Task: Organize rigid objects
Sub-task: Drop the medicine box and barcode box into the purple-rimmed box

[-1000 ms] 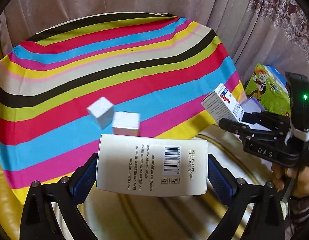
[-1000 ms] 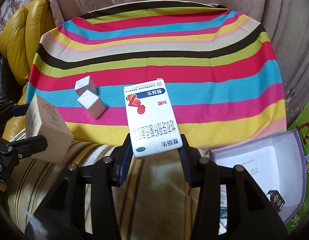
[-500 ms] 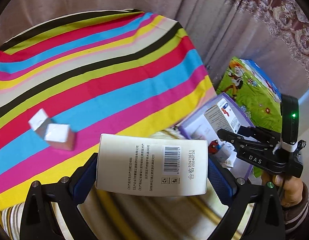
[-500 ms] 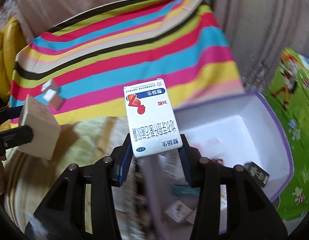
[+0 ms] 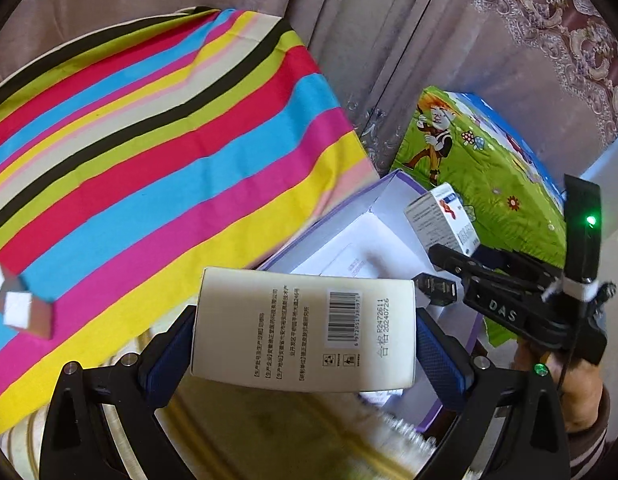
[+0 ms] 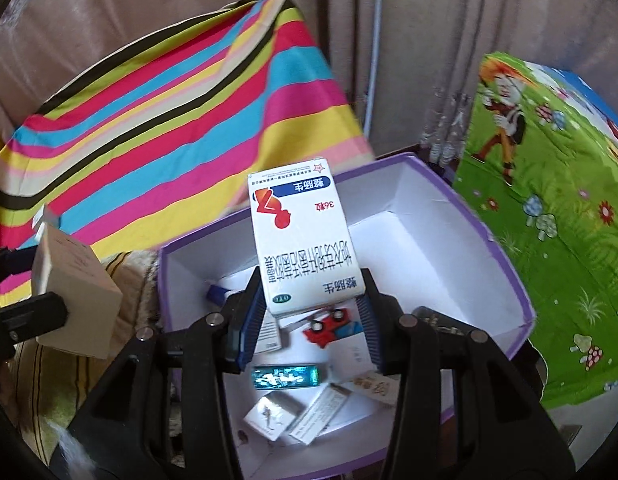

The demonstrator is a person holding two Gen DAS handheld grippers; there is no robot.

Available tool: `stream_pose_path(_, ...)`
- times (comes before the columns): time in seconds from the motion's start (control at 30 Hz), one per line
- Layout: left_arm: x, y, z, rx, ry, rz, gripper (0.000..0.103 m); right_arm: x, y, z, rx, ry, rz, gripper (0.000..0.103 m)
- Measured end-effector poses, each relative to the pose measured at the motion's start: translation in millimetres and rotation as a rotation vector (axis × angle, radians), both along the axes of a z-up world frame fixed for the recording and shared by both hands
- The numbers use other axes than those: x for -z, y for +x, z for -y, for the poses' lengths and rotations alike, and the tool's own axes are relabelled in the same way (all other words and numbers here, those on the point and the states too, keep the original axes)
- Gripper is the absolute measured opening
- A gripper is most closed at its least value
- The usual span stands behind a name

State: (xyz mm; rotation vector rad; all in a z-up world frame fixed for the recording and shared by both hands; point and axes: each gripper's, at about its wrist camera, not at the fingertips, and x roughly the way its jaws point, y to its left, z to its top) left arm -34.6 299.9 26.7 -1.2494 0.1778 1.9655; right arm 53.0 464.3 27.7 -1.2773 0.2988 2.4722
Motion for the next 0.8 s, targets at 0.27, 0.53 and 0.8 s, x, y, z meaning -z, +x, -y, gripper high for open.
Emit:
stream_pose_path(0.27,9,-1,-28,0.006,0.088,0.097,0.102,0,8,-22,0.055,-0.008,-0.004,0.048)
stream_pose_path(0.53,20,-9,-41,-0.032,0.119,0.188,0.103,2,13,-32,0.076,-0.024,-0.009,0.08)
stream_pose_path(0.8,27,-15,-36,-0.066,0.136,0.234,0.103,4,12,-23,0.039,-0.028,0.001,0.081)
